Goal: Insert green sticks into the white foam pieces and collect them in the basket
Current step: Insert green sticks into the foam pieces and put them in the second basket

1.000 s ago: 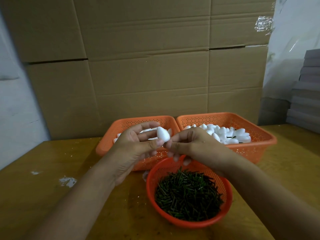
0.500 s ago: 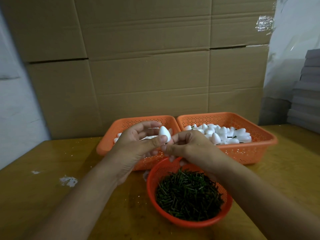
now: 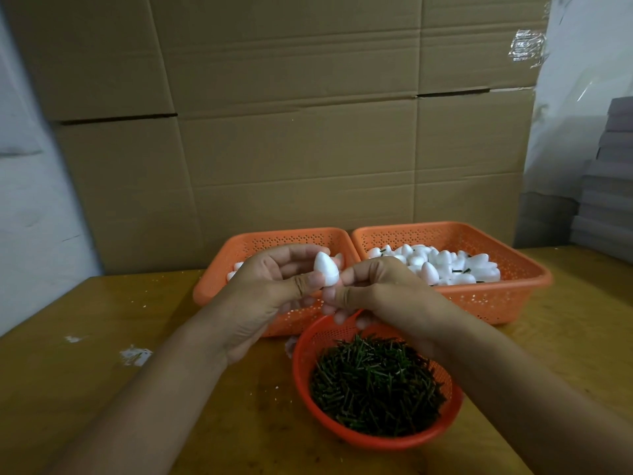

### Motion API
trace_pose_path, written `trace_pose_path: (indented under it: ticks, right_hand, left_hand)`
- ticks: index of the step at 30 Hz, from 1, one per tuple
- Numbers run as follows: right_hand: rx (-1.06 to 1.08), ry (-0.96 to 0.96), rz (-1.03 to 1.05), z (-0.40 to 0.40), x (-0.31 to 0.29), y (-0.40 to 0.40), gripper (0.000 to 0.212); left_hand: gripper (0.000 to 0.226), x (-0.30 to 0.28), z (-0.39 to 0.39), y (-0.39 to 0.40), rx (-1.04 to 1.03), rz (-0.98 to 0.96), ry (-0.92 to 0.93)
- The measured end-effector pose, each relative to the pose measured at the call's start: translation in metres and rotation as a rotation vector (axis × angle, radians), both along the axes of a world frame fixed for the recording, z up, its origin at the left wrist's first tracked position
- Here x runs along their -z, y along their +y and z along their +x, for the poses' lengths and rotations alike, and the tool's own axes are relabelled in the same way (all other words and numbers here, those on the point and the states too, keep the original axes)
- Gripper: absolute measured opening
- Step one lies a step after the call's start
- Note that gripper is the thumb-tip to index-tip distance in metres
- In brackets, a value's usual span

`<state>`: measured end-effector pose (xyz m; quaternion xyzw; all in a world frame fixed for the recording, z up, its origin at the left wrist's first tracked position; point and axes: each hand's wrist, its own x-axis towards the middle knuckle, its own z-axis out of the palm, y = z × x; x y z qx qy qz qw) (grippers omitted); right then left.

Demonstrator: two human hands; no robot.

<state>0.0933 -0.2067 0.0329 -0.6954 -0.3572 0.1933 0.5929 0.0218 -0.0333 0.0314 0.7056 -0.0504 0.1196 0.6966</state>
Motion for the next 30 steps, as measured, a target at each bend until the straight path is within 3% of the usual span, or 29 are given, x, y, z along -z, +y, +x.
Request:
trace_pose_path:
  ticks: [5, 14, 19, 30]
  right_hand:
    - [0.052, -0.033, 0.038, 0.0007, 0.0006, 0.0017, 0.021]
    - [0.094, -0.093, 0.037, 0.0031, 0.0032, 0.0044, 0.016]
    - [0.082, -0.095, 0.048, 0.0036, 0.0047, 0.0033, 0.017]
    - [0.127, -0.13, 0.06, 0.0086, 0.0049, 0.0023, 0.015]
  left_hand:
    - [0.047, -0.0012, -0.0013, -0.0028, -0.031, -0.029, -0.024]
    - [0.03, 0.0007, 0.0004, -0.0059, -0.1, 0.081, -0.106]
    - [0.042, 0.003, 0.0024, -0.0063, -0.136, 0.103, -0.107]
    - [0.05, 0.0043, 0.004, -0.0083, -0.154, -0.025, -0.05]
